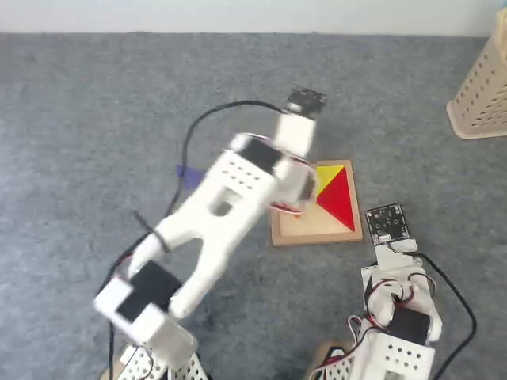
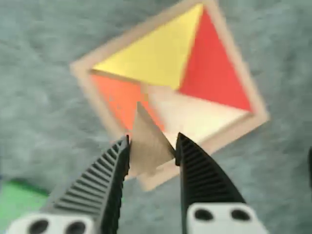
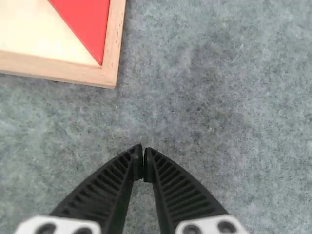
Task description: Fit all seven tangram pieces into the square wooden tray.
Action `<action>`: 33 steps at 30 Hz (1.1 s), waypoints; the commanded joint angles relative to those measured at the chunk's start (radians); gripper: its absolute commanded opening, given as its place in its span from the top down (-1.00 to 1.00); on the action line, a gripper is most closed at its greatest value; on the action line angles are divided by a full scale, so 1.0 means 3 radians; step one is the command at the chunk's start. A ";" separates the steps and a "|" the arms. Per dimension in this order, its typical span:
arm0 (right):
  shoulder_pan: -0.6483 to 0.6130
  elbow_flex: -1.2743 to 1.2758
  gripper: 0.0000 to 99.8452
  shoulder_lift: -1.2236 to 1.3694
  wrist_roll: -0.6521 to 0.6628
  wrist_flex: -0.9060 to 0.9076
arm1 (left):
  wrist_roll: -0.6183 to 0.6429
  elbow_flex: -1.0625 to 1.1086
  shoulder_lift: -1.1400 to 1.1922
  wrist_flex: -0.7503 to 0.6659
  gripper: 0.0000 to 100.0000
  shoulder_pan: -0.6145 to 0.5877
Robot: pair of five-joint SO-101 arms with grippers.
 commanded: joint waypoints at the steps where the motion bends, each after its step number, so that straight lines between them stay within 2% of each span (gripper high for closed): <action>1: 0.0043 0.0061 0.98 -0.0049 0.0031 0.0033 | 0.0445 -0.0253 0.0266 -0.0332 0.82 0.0092; 7: 0.0043 0.0061 0.98 -0.0049 0.0031 0.0033 | 0.1115 -0.0524 0.0736 -0.0450 0.82 0.0092; 17: 0.0043 0.0061 0.98 -0.0049 0.0031 0.0033 | 0.1887 -0.0545 0.0823 -0.0465 0.81 0.0092; 27: 0.0043 0.0061 0.98 -0.0049 0.0031 0.0033 | 0.2097 -0.0550 0.0823 -0.0537 0.80 0.0077; 30: 0.0043 0.0061 0.98 -0.0049 0.0031 0.0033 | 0.2123 -0.0555 0.0823 -0.0537 0.70 0.0077; 33: 0.0043 0.0061 0.98 -0.0049 0.0031 0.0033 | 0.2174 -0.0555 0.0823 -0.0527 0.50 0.0077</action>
